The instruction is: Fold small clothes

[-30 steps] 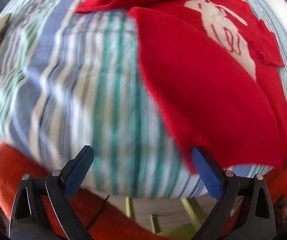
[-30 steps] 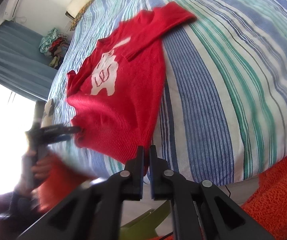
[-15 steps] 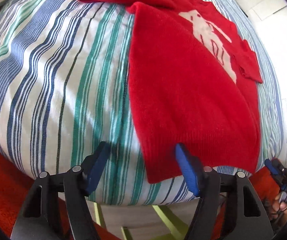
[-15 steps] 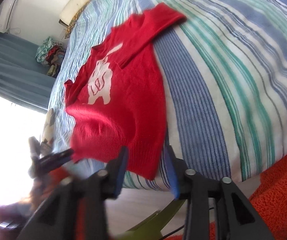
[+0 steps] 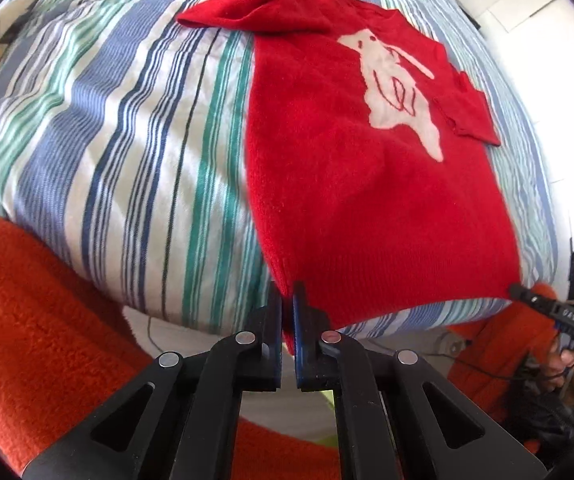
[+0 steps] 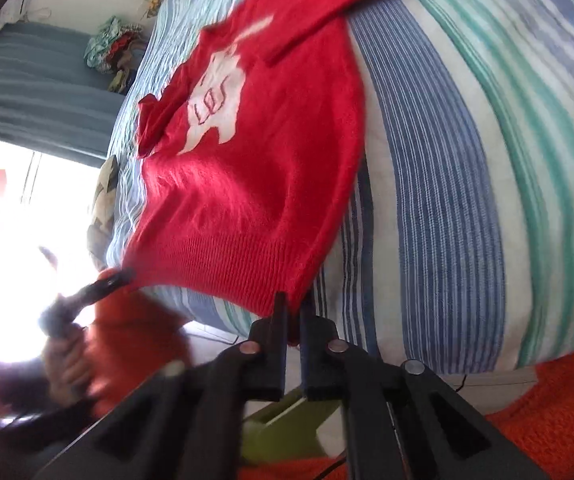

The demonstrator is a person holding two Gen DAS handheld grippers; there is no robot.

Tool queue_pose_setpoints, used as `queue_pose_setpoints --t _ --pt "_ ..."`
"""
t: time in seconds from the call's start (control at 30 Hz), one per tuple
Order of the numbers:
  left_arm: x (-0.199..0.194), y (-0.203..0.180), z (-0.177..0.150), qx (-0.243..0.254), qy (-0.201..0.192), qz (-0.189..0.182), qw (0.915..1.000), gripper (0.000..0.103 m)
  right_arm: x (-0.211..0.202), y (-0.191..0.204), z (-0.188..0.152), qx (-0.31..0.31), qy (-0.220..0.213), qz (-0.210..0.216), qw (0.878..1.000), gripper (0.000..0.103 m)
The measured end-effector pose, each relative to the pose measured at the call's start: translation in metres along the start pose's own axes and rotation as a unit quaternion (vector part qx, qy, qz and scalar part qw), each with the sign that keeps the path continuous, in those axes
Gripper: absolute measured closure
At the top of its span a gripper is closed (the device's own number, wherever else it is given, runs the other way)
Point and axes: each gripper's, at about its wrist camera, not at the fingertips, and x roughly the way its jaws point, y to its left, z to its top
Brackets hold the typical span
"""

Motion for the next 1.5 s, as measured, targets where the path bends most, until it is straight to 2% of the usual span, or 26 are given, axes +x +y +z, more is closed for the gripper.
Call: queue_pose_setpoints --t 0.07,0.13,0.23,0.3,0.47,0.6,0.87,1.0,1.13,1.37,1.5 --pt "0.011 -0.001 -0.003 0.012 0.008 0.042 0.999 0.1 -0.013 0.007 -0.002 -0.013 -0.003 -0.015 1.0 0.098" --pt "0.034 -0.002 -0.002 0.009 0.029 0.06 0.9977 0.1 -0.01 0.006 -0.002 -0.02 0.007 -0.046 0.999 0.098" --pt "0.048 -0.002 -0.003 0.017 0.038 0.083 0.9957 0.1 0.016 -0.012 -0.004 -0.025 0.04 -0.118 0.992 0.099" --pt "0.05 -0.005 -0.001 0.022 0.037 0.09 0.9951 0.1 0.025 -0.023 -0.004 -0.003 0.049 -0.114 0.992 0.099" --pt "0.065 0.0 0.005 0.012 0.048 0.109 0.9928 0.1 0.031 -0.022 -0.002 -0.007 0.052 -0.13 0.99 0.099" --pt "0.069 0.002 0.005 0.007 0.043 0.119 0.9919 0.1 0.038 -0.023 0.001 -0.004 0.058 -0.134 0.989 0.099" --pt "0.099 -0.017 0.01 0.014 0.05 0.159 0.9858 0.1 0.058 -0.023 0.004 -0.004 0.066 -0.152 0.986 0.099" --pt "0.108 -0.017 0.013 0.007 0.057 0.157 0.9859 0.1 0.064 -0.023 0.007 0.002 0.067 -0.153 0.986 0.099" --pt "0.124 -0.013 0.018 -0.02 0.068 0.144 0.987 0.1 0.065 -0.033 0.006 0.021 0.064 -0.143 0.987 0.1" --pt "0.142 -0.022 0.024 -0.012 0.077 0.163 0.9835 0.099 0.063 -0.045 0.008 0.036 0.067 -0.138 0.987 0.102" --pt "0.159 -0.007 0.027 -0.052 0.115 0.137 0.9825 0.098 0.068 -0.039 0.011 0.033 0.069 -0.146 0.986 0.102"
